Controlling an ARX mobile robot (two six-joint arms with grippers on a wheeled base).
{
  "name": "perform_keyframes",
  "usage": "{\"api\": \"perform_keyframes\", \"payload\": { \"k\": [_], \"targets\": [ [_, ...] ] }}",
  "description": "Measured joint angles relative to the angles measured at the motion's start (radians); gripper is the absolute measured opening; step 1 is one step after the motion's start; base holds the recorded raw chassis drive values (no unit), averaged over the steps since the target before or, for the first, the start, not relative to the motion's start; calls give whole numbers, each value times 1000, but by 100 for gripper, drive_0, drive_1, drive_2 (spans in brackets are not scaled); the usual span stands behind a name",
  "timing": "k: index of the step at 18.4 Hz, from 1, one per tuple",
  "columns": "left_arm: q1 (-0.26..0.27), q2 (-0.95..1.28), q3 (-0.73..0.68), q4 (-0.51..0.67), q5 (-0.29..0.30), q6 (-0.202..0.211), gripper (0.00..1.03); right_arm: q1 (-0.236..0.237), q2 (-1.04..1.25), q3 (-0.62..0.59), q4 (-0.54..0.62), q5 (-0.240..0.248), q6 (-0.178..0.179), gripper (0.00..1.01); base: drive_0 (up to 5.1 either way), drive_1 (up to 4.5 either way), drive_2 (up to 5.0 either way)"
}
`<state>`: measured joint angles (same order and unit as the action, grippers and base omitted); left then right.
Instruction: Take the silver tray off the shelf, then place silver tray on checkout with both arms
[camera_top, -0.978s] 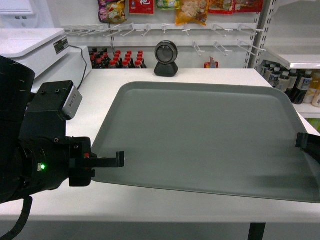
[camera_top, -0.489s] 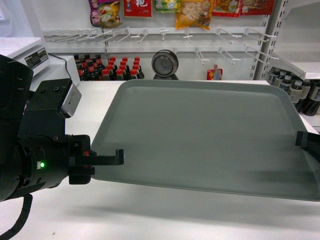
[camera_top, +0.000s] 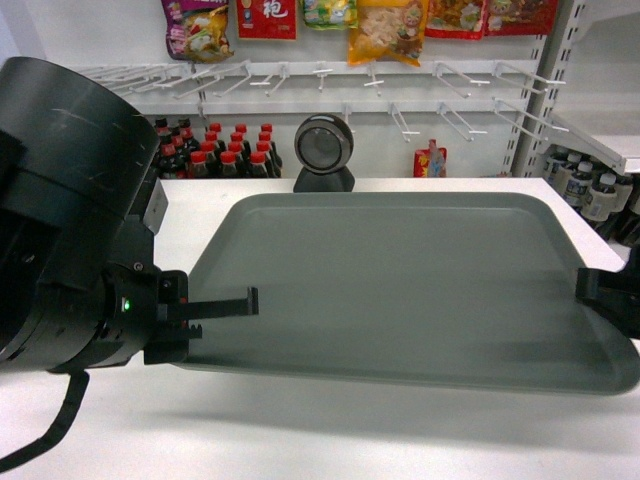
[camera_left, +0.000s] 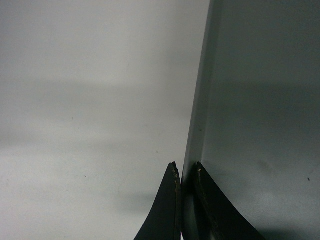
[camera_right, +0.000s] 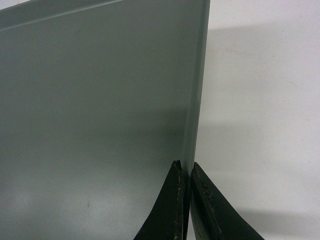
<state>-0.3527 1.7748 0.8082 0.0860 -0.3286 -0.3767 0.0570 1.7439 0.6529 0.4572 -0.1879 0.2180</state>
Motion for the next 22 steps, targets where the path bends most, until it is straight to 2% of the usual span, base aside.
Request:
{"api": "perform_keyframes", "payload": {
  "k": [1, 2, 3, 7, 8, 11, 16, 18, 19, 20, 21, 22],
  "targets": [
    [64, 107, 130, -39, 69, -47, 3, -5, 195, 210, -51, -68, -20, 2, -5, 428, -438],
    [126, 266, 309, -43, 86, -35, 3, 11, 414, 458, -11, -66, -33, 2, -5, 428, -438],
    [124, 337, 347, -63, 68, -54, 3, 29, 538, 542, 2, -51, -74, 2, -5, 428, -438],
    [82, 356, 305, -77, 58, -95, 3, 28, 556, 491, -3, -19, -101, 2, -5, 428, -438],
    [78, 356, 306, -87, 54, -101, 7, 28, 556, 488, 3, -17, -110, 5, -5, 428, -438],
    [69, 356, 307, -108, 7, -103, 21, 28, 551, 475, 12, -13, -140, 18, -5, 428, -438],
    [68, 349, 304, -125, -21, -103, 35, 26, 528, 442, 53, -2, -156, 33, -4, 343, -351],
    [65, 286, 265, -98, -56, -93, 52, 13, 462, 389, 104, 14, -178, 49, 0, 0, 0],
    [59, 213, 217, -23, -82, -73, 61, 0, 402, 344, 153, 18, -193, 58, 0, 0, 0],
    [46, 121, 169, 82, -126, -29, 70, 1, 362, 302, 281, 58, -197, 62, 0, 0, 0],
    [40, 16, 71, 398, -67, 74, 64, 1, 351, 253, 513, 160, -200, 53, 0, 0, 0],
    [41, -84, -35, 648, 16, 182, 53, 0, 316, 135, 702, 227, -203, 40, 0, 0, 0]
  ]
}}
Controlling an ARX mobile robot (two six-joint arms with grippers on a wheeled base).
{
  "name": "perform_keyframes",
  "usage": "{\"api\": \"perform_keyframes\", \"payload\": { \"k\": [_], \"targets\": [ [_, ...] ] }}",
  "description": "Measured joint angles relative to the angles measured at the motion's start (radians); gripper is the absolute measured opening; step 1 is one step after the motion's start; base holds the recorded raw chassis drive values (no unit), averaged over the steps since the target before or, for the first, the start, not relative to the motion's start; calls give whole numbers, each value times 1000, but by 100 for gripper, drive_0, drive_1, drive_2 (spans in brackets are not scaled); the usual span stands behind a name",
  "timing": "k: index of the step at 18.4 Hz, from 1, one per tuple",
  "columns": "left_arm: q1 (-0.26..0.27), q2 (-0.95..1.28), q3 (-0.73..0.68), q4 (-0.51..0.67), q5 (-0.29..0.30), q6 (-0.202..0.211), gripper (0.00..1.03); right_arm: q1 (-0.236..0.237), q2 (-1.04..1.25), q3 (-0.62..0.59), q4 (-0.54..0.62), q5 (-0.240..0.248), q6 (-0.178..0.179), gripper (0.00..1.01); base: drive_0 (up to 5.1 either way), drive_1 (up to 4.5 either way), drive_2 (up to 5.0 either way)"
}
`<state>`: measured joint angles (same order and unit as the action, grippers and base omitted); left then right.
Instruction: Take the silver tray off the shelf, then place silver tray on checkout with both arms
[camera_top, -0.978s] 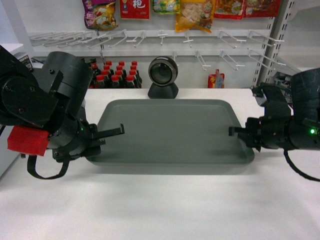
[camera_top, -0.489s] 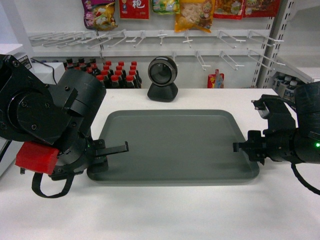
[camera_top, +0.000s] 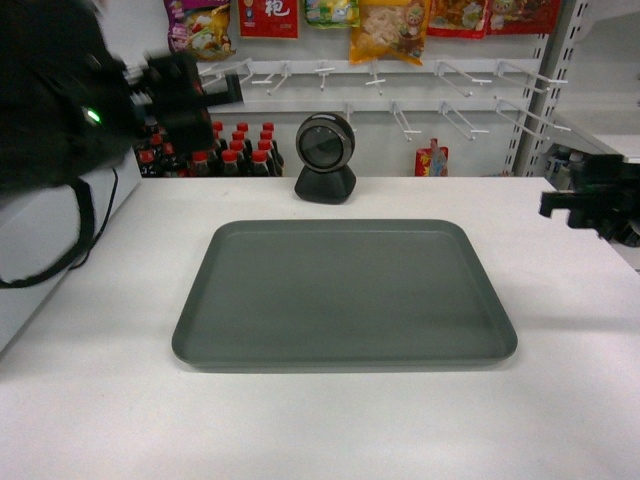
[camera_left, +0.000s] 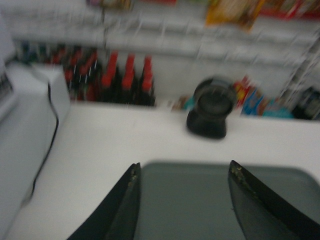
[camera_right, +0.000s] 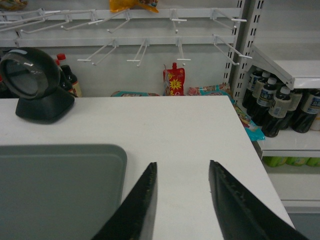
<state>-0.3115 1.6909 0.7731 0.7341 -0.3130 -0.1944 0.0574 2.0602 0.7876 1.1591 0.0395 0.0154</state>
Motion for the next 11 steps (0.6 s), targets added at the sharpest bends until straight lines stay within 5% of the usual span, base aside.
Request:
{"api": "perform_keyframes", "payload": {
  "k": [2, 3, 5, 7, 11],
  "targets": [
    [66, -87, -223, 294, 68, 129, 30, -8, -101, -205, 117, 5, -8, 16, 0, 0, 0],
    [99, -108, -305, 337, 80, 151, 19, -14, -174, -261, 126, 4, -9, 5, 0, 0, 0],
    [130, -232, -414, 358, 126, 172, 1, -46, -302, -382, 133, -38, -12, 2, 0, 0, 0],
    [160, -292, -504, 426, 162, 177, 1, -61, -404, -491, 122, -35, -12, 2, 0, 0, 0],
    [214, -476, -624, 340, 206, 177, 1, -58, -626, -619, 94, -39, -12, 2, 0, 0, 0]
  ]
}}
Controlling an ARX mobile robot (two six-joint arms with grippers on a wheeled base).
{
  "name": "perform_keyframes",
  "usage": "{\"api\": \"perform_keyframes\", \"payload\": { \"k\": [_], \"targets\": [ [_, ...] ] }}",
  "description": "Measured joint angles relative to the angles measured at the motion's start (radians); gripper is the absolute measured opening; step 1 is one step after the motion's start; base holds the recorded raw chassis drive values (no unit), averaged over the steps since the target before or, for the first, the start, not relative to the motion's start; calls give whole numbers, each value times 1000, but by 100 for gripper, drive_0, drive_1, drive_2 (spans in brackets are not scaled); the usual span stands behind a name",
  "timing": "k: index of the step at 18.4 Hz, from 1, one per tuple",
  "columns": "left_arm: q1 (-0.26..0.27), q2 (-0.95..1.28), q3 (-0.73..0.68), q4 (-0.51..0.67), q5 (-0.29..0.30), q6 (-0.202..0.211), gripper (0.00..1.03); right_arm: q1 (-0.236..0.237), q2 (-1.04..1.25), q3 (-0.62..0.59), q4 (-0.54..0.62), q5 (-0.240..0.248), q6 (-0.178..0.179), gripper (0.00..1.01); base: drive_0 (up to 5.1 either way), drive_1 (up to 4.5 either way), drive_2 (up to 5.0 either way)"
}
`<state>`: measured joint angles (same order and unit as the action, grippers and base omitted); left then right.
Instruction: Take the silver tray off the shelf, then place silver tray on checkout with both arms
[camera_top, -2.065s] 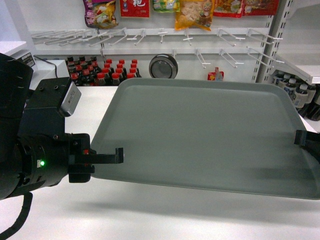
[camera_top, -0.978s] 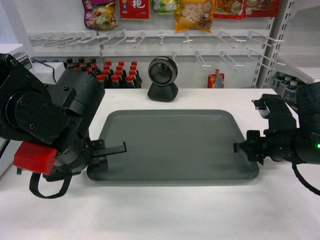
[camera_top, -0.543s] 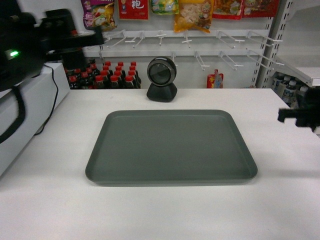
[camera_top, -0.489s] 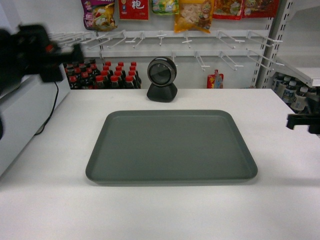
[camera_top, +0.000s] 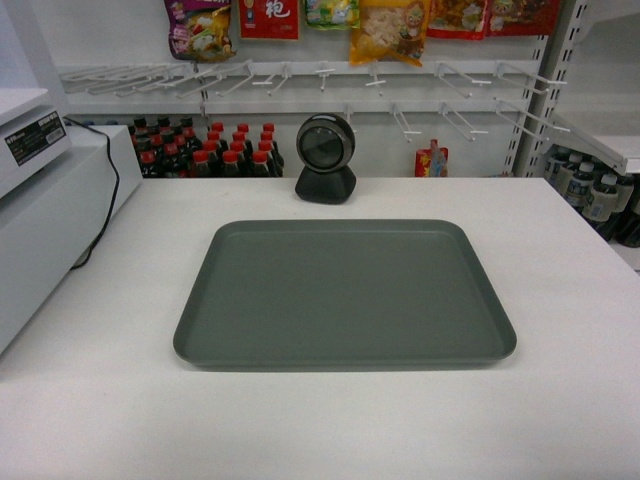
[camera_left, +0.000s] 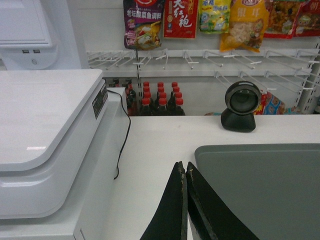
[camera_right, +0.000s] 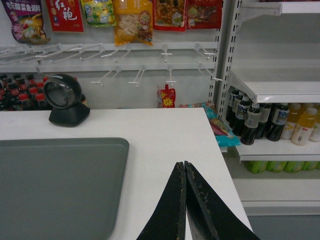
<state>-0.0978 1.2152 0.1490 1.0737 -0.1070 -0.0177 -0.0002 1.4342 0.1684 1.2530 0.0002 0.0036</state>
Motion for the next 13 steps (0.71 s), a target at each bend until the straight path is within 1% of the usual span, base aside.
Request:
{"api": "perform_keyframes", "payload": {
  "k": [2, 3, 4, 5, 7, 13],
  "targets": [
    [14, -92, -52, -77, 27, 0, 1, 0, -102, -51, -65, 0, 0, 2, 0, 0, 0],
    [34, -142, -72, -111, 50, 0, 1, 0, -188, -63, -166, 0, 0, 2, 0, 0, 0],
    [87, -198, -85, -142, 94, 0, 1, 0, -275, -69, -231, 0, 0, 2, 0, 0, 0],
    [104, -248, -92, -177, 91, 0, 1, 0, -354, -78, -266, 0, 0, 2, 0, 0, 0],
    [95, -355, -115, -264, 107, 0, 1, 0, -462, -113, -354, 0, 0, 2, 0, 0, 0],
    [95, -644, -138, -515, 107, 0, 1, 0, -766, -155, -610, 0, 0, 2, 0, 0, 0]
  ]
}}
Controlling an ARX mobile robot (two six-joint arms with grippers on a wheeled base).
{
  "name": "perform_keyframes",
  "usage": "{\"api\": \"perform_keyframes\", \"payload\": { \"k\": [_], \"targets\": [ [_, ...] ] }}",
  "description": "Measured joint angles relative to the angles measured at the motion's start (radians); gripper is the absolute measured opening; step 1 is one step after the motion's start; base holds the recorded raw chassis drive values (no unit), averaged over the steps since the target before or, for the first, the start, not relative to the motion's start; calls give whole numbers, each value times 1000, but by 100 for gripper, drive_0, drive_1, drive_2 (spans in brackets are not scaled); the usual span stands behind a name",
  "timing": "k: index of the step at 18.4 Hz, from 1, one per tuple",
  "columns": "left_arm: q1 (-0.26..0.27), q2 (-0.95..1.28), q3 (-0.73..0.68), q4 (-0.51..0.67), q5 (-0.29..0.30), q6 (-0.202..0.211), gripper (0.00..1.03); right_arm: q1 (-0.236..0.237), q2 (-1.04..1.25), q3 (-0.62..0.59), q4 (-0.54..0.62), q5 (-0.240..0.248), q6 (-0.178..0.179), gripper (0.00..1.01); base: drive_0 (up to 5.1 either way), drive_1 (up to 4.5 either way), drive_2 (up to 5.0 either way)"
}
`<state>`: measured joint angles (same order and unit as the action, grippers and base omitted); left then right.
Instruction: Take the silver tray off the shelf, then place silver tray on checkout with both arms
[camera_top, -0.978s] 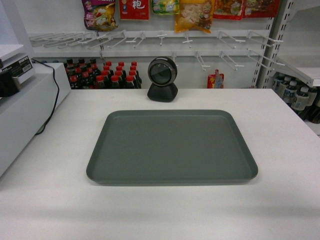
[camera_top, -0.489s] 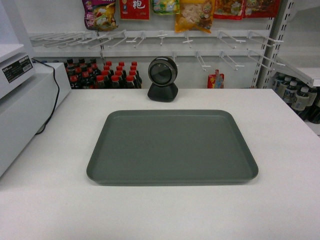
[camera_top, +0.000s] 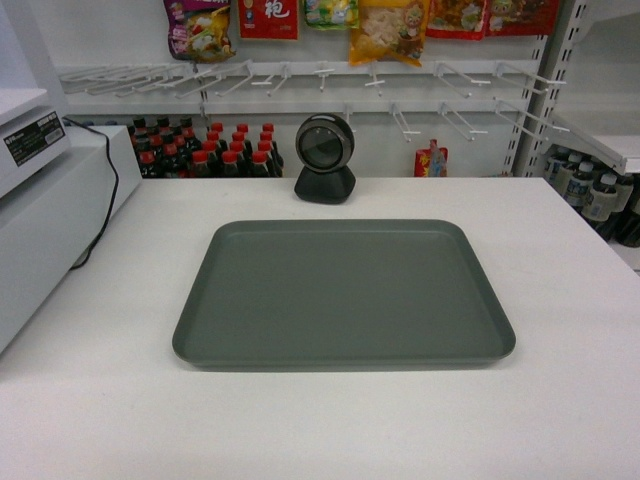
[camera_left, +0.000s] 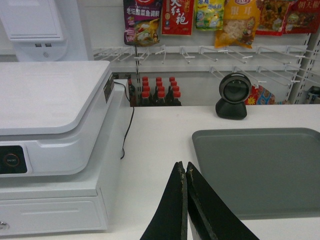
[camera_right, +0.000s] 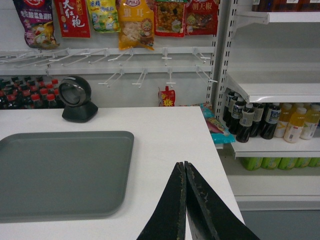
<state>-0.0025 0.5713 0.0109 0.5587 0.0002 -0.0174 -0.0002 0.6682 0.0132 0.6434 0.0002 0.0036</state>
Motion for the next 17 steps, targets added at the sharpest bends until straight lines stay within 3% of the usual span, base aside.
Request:
{"api": "perform_keyframes", "payload": {
  "k": [3, 17],
  "targets": [
    [0, -111, 0, -103, 0, 0, 1, 0, -127, 0, -109, 0, 0, 2, 0, 0, 0],
    [0, -240, 0, -227, 0, 0, 1, 0, -276, -1, -251, 0, 0, 2, 0, 0, 0]
  ]
}}
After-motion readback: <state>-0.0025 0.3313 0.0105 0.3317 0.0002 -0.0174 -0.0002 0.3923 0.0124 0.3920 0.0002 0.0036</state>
